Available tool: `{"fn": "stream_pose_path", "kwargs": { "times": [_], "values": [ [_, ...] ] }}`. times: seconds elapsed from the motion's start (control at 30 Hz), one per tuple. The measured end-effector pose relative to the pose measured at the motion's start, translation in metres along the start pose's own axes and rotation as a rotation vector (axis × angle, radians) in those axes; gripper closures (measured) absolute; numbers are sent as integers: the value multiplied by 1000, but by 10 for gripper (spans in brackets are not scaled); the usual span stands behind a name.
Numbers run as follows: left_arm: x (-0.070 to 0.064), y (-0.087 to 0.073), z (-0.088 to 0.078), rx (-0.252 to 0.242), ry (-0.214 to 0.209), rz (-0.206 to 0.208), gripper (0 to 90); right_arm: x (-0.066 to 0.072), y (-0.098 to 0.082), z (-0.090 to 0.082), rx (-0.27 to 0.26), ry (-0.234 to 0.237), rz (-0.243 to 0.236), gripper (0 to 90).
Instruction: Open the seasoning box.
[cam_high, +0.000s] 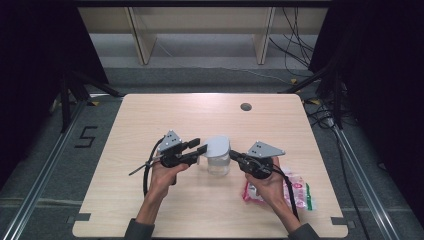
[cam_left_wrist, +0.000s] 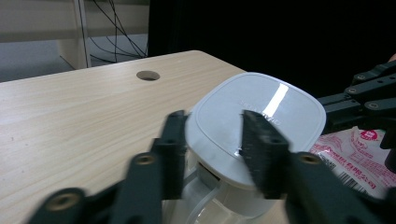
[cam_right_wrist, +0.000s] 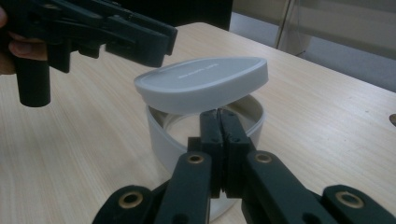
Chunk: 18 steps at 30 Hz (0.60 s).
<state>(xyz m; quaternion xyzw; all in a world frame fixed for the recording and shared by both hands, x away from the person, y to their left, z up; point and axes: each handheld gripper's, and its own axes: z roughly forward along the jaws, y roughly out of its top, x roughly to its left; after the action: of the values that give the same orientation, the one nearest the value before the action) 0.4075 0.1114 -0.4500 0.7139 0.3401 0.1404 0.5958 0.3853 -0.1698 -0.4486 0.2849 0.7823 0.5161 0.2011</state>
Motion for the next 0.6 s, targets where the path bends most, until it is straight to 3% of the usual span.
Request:
{"fn": "stream_pose_path", "kwargs": {
  "times": [0.07,0.1,0.17,0.2,0.3,0.37,0.4,0.47,0.6],
  "values": [
    [-1,2,-4,4,-14,1,414,0,1,0,16,10,22,896],
    [-3,1,-6,15,2,-11,414,0,1,0,16,10,22,896],
    [-8,0,-12,44,20,35,356,0,3,2,-3,5,18,894],
    [-9,-1,-15,60,26,74,341,2,4,2,-4,19,39,894],
    [-14,-6,-21,69,38,103,299,3,9,1,-2,14,10,887],
    [-18,-14,-24,69,-6,94,241,5,12,2,-9,4,33,885],
    [-20,-19,-26,87,-18,87,190,7,14,5,-20,13,13,884],
    [-22,-30,-31,98,-23,105,177,7,15,5,-22,14,-2,884],
    [-24,-46,-39,85,-40,96,148,13,23,12,-41,8,-17,884]
  ]
}}
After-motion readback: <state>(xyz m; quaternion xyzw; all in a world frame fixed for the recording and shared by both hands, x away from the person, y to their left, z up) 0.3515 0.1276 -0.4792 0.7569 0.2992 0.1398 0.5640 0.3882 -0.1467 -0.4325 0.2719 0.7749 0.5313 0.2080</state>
